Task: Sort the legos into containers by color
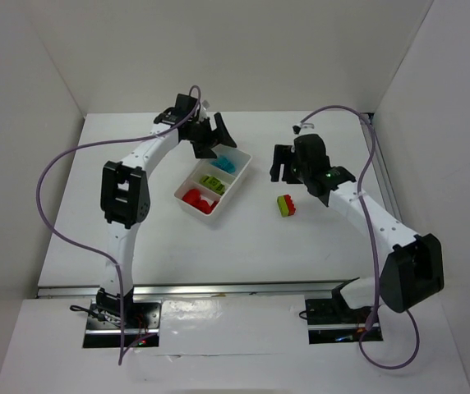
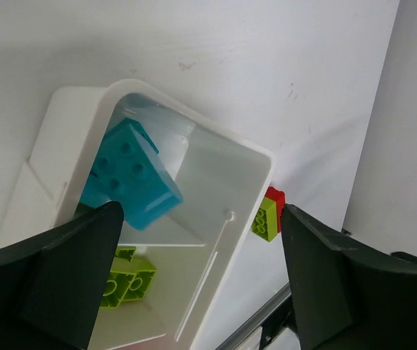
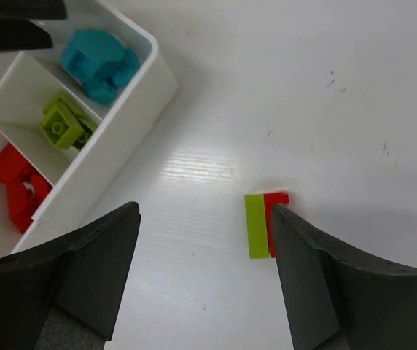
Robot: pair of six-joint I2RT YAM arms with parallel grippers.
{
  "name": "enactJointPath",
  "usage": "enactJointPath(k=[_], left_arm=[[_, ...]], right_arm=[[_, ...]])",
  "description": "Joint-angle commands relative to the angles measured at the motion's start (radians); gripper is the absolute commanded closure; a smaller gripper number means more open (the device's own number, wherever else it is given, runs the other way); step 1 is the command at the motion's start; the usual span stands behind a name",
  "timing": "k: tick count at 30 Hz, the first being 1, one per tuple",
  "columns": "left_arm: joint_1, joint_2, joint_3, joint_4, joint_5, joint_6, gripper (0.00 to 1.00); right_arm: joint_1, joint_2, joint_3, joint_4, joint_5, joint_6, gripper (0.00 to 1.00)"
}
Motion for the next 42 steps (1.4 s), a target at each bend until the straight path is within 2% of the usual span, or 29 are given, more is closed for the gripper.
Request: enactJointPath(k=[1,8,12,16,20,24,32,34,37,42], left_arm=[[0.003,-0.085,0.005,-0.022,-0.012,0.016,0.02],[-0.006,-0.269,-0.076,-0.043,-0.012,0.073,0.11],[-0.006,-0.366,-0.106,-0.063,-0.012,0.11,0.11],[-0.015,-0.398,-0.097,-0.083,0.014,0.147,0.14],[-0.037,-0.389,-0.097,-0.115,0.034,0.168,0.15],[-0.046,-0.389,-0.106,-0.115,0.07,0.179,0.15],[-0.046,-0.369,-0.116,-0.134,0.106,0.188,0.15],[-0.046,-0.346,-0.116,-0.134,0.141,0.197,0.14],[-0.055,-0.332,-0.116,-0.134,0.219,0.216,0.12],[-0.115,-0.267,-0.125,-0.109,0.391,0.197,0.07]], right_arm=[[-0.025,-0.012,-0.047,-0.079,0.0,0.038,0.2],[-0.062,0.125,-0.078,-0.138,-0.103,0.061,0.18],[-0.062,0.204,-0.069,-0.152,-0.112,0.051,0.07],[-0.062,0.289,-0.069,-0.131,-0.065,0.031,0.07],[-0.062,0.335,-0.069,-0.068,-0.04,0.021,0.13],[-0.062,0.375,-0.069,-0.045,-0.029,0.012,0.23],[-0.062,0.292,-0.099,-0.036,-0.04,0.012,0.47],[-0.062,0.234,-0.11,-0.046,-0.04,0.012,0.5],[-0.062,0.142,-0.132,-0.057,-0.071,-0.014,0.5],[-0.062,0.011,-0.153,-0.057,-0.195,-0.071,0.51]])
